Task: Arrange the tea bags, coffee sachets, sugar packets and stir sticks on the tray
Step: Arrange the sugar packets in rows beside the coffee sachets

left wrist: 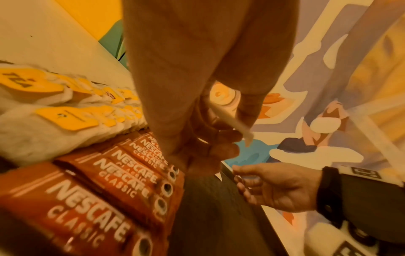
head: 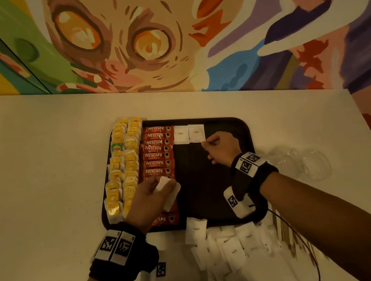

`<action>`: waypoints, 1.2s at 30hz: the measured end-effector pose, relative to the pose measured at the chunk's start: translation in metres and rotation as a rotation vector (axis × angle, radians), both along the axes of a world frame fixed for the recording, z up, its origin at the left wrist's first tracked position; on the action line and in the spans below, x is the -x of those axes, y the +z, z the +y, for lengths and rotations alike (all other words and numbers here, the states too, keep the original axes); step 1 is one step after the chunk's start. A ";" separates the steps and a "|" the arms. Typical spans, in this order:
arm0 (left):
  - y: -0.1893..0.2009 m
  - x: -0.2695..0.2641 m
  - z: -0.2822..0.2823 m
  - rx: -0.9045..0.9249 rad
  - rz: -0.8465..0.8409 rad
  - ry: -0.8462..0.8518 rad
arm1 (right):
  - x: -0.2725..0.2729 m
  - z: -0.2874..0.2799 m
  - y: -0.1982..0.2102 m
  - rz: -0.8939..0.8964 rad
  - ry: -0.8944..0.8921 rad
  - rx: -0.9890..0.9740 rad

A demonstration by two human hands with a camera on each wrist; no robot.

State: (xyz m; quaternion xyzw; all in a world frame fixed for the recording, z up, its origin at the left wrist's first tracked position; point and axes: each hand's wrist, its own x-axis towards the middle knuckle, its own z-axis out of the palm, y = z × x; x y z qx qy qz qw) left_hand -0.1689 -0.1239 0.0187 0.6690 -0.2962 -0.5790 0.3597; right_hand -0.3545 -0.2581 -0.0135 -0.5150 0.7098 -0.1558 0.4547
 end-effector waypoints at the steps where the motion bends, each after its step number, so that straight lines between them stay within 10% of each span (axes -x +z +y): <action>1: 0.001 0.002 0.006 -0.017 -0.007 -0.032 | 0.004 0.012 0.005 -0.018 0.043 0.013; 17: -0.031 0.018 0.072 -0.028 -0.199 -0.174 | 0.007 0.165 -0.016 0.311 0.697 0.022; 36: -0.009 -0.002 -0.007 0.044 -0.226 0.109 | 0.011 0.094 0.000 -0.298 0.083 -0.066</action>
